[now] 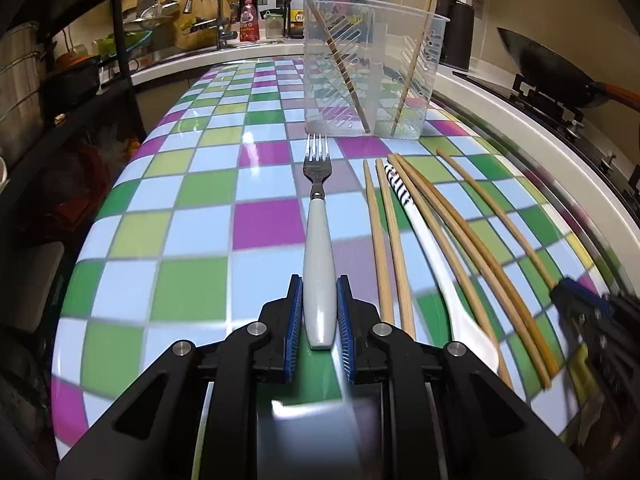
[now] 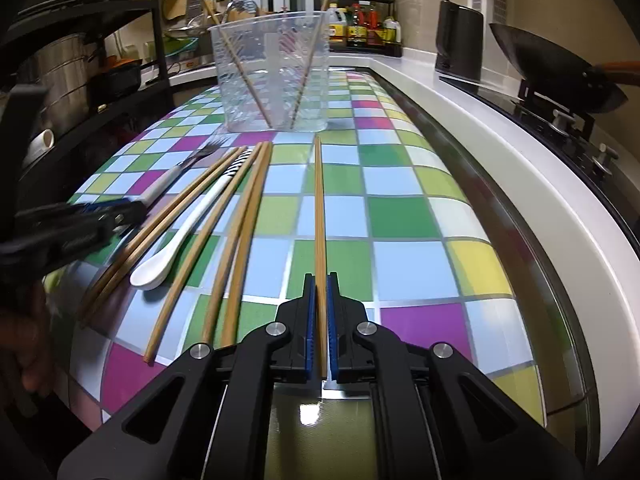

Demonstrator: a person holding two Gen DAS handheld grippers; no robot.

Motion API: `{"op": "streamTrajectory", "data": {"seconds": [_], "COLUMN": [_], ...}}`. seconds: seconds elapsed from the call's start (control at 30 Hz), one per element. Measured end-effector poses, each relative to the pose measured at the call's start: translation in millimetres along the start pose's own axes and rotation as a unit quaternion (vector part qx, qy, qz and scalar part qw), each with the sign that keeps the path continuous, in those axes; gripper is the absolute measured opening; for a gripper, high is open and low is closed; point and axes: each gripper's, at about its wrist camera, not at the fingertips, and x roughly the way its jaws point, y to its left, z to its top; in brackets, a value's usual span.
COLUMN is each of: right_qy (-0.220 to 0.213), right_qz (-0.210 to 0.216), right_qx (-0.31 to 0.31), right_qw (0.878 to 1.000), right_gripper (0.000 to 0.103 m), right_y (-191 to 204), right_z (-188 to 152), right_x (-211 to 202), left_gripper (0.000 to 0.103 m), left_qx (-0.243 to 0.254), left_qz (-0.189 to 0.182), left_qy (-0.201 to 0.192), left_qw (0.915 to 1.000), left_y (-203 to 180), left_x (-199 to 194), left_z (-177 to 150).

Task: Organize utensils
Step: 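Grasp the white-handled fork with the left tool while the right grasps a chopstick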

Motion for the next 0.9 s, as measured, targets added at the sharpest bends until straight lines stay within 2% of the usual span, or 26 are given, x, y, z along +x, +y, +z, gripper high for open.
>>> {"op": "streamTrajectory", "data": {"seconds": [0.2, 0.9], "right_qy": [-0.006, -0.004], "right_qz": [-0.016, -0.021], "right_qx": [0.011, 0.008], "right_qw": [1.0, 1.0], "right_gripper": [0.006, 0.007], "right_y": [-4, -6], "right_z": [0, 2], "right_x": [2, 4], "left_gripper": [0.018, 0.018], "left_qx": [0.008, -0.002], "left_qz": [0.004, 0.018], "left_qy": [-0.015, -0.022], "left_qw": [0.9999, 0.9996], "left_y": [-1, -4], "left_x": [-21, -17], "left_z": [-26, -23]}}
